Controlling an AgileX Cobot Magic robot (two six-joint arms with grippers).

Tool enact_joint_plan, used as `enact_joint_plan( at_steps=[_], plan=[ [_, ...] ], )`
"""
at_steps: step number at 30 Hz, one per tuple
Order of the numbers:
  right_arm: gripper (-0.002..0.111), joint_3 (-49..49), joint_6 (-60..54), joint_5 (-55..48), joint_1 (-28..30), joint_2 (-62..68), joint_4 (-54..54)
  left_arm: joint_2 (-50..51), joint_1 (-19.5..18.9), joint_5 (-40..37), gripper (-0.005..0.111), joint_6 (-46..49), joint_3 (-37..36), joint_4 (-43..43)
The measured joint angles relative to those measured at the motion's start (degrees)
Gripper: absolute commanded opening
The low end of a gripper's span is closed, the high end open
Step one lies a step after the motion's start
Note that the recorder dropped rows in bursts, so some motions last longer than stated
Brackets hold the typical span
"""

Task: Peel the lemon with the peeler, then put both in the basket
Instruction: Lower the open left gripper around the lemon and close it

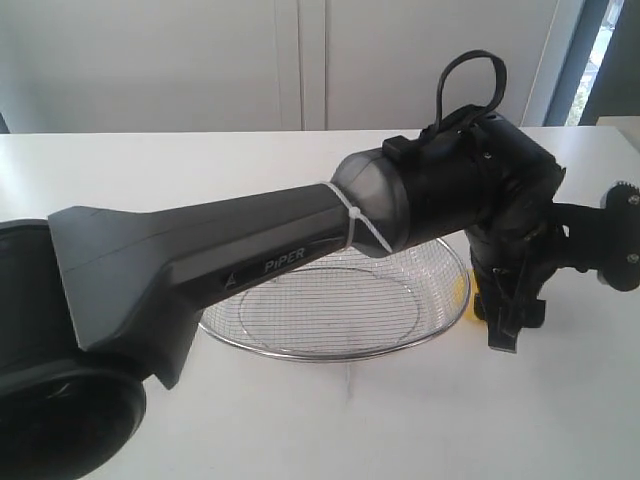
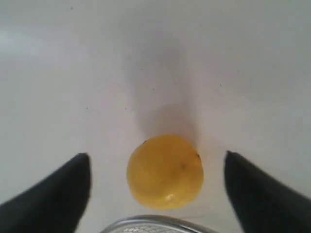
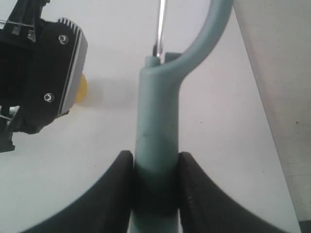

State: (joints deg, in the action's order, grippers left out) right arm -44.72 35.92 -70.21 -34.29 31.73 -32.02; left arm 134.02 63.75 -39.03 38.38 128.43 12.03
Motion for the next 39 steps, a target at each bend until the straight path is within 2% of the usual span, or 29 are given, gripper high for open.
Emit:
enact_joint_plan(
  at_steps=[10, 15, 21, 28, 39],
  plan=[
    [0.0, 0.0, 0.0, 0.0, 0.0, 0.0, 0.0, 0.6, 0.0, 7.3, 0.105, -0.5, 0.0, -0.3],
    [0.0, 0.0, 0.0, 0.0, 0.0, 0.0, 0.0, 0.6, -0.3, 7.6, 0.105, -2.4, 0.0, -0.6],
    [0.0, 0.0, 0.0, 0.0, 0.0, 0.0, 0.0, 2.2, -4.0, 9.3, 0.105, -3.4, 0.0, -4.7],
    [0.0, 0.0, 0.0, 0.0, 0.0, 0.0, 0.0, 5.1, -4.0, 9.3, 0.105, -2.2, 0.0, -5.8],
    [0.0, 0.0, 0.0, 0.0, 0.0, 0.0, 0.0, 6.0, -4.0, 8.0, 0.105, -2.2, 0.0, -2.1]
  ],
)
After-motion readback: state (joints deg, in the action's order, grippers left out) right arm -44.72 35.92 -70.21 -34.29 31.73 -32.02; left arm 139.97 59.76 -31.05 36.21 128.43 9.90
